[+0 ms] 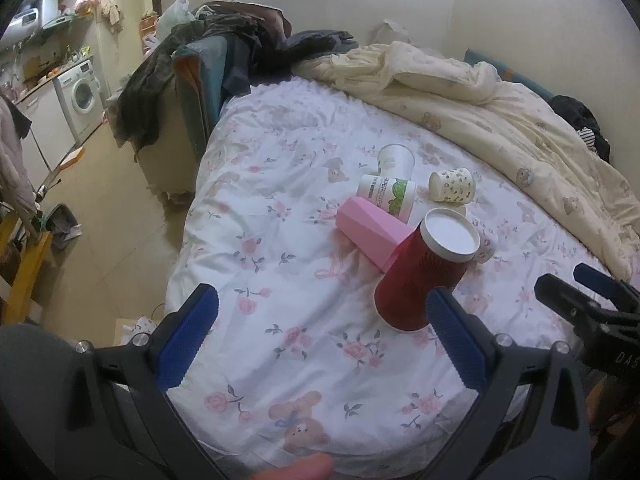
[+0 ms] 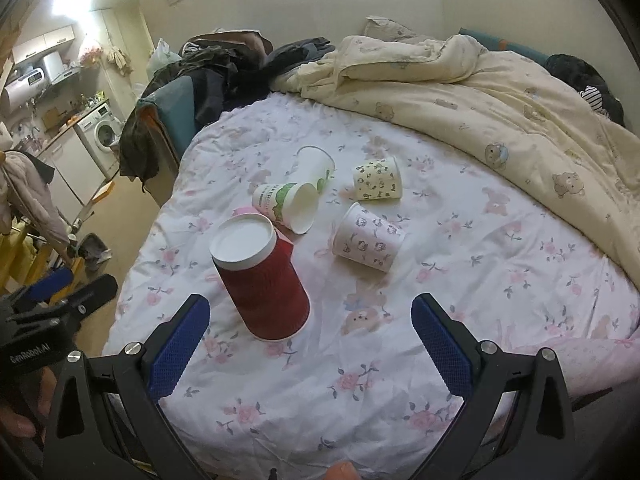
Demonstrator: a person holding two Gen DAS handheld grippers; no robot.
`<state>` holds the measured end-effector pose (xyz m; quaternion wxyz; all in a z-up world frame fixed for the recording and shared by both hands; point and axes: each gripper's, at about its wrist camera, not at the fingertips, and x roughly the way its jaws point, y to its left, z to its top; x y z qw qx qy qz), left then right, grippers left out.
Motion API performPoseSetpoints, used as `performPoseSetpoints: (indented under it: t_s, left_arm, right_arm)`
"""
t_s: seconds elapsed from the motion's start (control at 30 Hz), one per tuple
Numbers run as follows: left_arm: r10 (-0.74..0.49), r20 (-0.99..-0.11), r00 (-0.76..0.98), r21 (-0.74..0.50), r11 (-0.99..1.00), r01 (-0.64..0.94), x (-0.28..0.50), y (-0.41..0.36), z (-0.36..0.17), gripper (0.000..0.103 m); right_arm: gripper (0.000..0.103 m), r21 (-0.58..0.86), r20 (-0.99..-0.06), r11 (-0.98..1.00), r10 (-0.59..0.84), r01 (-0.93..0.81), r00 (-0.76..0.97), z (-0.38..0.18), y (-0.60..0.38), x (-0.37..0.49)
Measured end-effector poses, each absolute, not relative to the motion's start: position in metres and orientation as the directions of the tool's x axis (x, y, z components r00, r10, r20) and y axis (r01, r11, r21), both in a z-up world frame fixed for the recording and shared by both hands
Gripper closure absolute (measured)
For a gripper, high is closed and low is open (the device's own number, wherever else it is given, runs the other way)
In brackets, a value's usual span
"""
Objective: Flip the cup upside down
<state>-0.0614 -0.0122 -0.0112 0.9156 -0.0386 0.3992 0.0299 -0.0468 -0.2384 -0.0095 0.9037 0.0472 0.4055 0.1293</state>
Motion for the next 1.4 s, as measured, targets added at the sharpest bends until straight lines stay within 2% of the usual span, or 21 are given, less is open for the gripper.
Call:
performPoseSetpoints:
  t_s: [1.4]
  left_arm:
    - [0.002, -0.737, 0.676, -0.061, 0.996, -0.070, -0.0626, -0.0144, -0.0102, 0.000]
  right_arm:
    - [0.000, 0.180, -0.723, 0.963, 0.268, -0.200, 0.637, -0.0101, -0.2353, -0.0465]
